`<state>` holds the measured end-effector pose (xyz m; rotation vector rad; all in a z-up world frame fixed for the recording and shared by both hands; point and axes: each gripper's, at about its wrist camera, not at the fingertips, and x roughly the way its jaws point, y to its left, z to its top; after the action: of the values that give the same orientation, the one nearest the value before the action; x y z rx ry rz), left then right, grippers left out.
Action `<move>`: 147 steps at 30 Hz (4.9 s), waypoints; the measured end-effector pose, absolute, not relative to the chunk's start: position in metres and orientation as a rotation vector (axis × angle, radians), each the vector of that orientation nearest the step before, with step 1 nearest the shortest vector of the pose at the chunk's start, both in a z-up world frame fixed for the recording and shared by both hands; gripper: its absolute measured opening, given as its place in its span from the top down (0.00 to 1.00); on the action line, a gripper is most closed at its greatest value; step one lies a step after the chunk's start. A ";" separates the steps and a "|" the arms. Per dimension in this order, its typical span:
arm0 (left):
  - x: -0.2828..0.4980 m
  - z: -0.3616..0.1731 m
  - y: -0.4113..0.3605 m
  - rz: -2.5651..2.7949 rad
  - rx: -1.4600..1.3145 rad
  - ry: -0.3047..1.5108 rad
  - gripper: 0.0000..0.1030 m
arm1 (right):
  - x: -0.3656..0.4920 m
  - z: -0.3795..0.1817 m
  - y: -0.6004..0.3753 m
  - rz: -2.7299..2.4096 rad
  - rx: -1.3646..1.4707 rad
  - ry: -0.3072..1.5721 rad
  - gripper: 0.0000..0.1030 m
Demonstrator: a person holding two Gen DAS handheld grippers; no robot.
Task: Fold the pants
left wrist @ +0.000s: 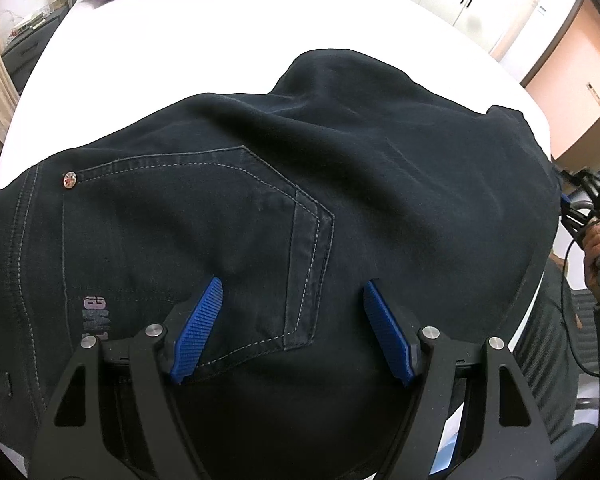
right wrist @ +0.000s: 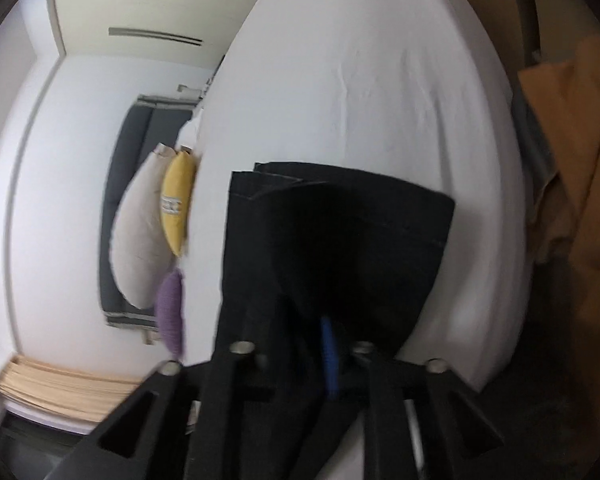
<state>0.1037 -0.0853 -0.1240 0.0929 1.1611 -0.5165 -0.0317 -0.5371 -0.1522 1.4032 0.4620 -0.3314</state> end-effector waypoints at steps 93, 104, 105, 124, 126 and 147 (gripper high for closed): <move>0.069 -0.134 -0.037 -0.468 -0.114 1.007 0.22 | 0.139 -0.141 -0.322 0.404 0.977 0.851 0.50; 0.085 -0.142 -0.047 -0.433 -0.108 1.051 0.22 | 0.060 -0.187 -0.584 -0.169 1.184 0.553 1.00; 0.084 -0.141 -0.047 -0.428 -0.107 1.052 0.22 | 0.047 -0.190 -0.603 -0.240 1.202 0.517 1.00; 0.071 -0.143 -0.046 -0.457 -0.093 0.999 0.22 | 0.007 -0.214 -0.513 -0.008 1.272 0.622 1.00; 0.067 -0.141 -0.025 -0.455 -0.139 0.982 0.22 | -0.018 -0.208 -0.545 -0.142 1.319 0.561 0.92; 0.083 -0.137 0.059 -0.284 -0.205 0.917 0.22 | -0.013 -0.183 -0.489 -0.097 1.144 0.650 0.59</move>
<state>0.0832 0.0587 -0.1369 -0.2050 0.9171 -0.2838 -0.0134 -0.4889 -0.1830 1.1445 0.6500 -0.0967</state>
